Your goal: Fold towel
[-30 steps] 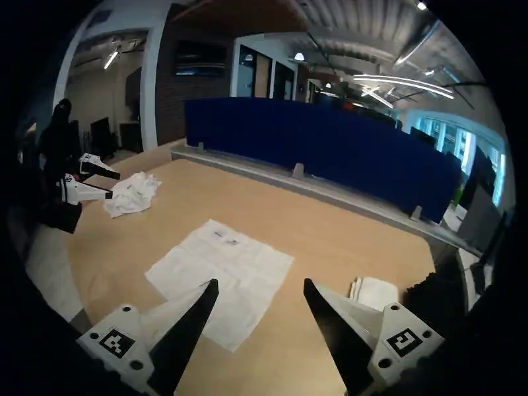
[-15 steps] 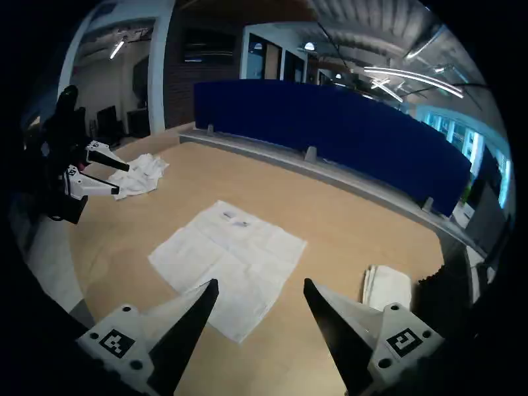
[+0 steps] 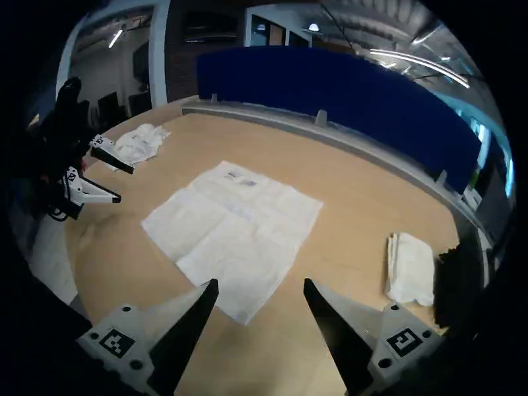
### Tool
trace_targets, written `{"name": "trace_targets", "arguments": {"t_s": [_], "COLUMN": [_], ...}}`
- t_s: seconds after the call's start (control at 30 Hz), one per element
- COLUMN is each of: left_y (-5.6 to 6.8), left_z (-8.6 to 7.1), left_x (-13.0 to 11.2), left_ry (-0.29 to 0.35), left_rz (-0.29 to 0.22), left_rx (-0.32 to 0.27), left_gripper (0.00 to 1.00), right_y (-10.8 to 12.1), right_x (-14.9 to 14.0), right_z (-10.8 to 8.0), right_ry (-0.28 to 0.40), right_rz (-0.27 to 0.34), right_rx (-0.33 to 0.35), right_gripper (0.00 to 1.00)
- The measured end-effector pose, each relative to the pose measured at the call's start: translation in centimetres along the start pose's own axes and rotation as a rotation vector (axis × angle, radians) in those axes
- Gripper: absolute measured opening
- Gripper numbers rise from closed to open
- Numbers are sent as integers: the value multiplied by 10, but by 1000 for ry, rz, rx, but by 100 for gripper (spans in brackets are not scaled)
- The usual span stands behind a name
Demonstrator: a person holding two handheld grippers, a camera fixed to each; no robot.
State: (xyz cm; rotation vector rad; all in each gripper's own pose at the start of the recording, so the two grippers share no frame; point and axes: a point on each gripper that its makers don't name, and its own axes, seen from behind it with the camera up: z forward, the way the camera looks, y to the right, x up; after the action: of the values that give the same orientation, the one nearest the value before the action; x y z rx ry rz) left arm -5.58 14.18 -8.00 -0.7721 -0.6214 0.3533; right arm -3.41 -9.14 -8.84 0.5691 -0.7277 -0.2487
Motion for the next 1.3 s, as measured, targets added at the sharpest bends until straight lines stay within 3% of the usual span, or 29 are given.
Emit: {"name": "trace_targets", "arguments": {"t_s": [0.3, 0.5, 0.67, 1.0, 1.17, 1.3], "left_y": [10, 14, 15, 22, 23, 26], "left_z": [35, 46, 52, 52, 53, 53], "left_x": [-41, -51, -55, -64, -63, -63], "left_ry": [-90, -114, -123, -147, -150, -151], "left_rz": [-55, -64, -54, -31, -32, -18], "left_rx": [-27, -32, -19, -20, -18, -22], "left_gripper": [96, 96, 95, 71, 63, 55], "right_y": [-7, -12, -19, -24, -24, -25], "right_x": [-45, -63, -71, -83, -88, -89], "right_z": [32, 43, 46, 48, 47, 47], "right_ry": [-77, -100, -101, -119, -126, -125], "right_rz": [21, 37, 12, -17, -14, -13], "right_rx": [21, 39, 57, 63, 63, 61], "right_gripper": [100, 99, 97, 83, 66, 61]}}
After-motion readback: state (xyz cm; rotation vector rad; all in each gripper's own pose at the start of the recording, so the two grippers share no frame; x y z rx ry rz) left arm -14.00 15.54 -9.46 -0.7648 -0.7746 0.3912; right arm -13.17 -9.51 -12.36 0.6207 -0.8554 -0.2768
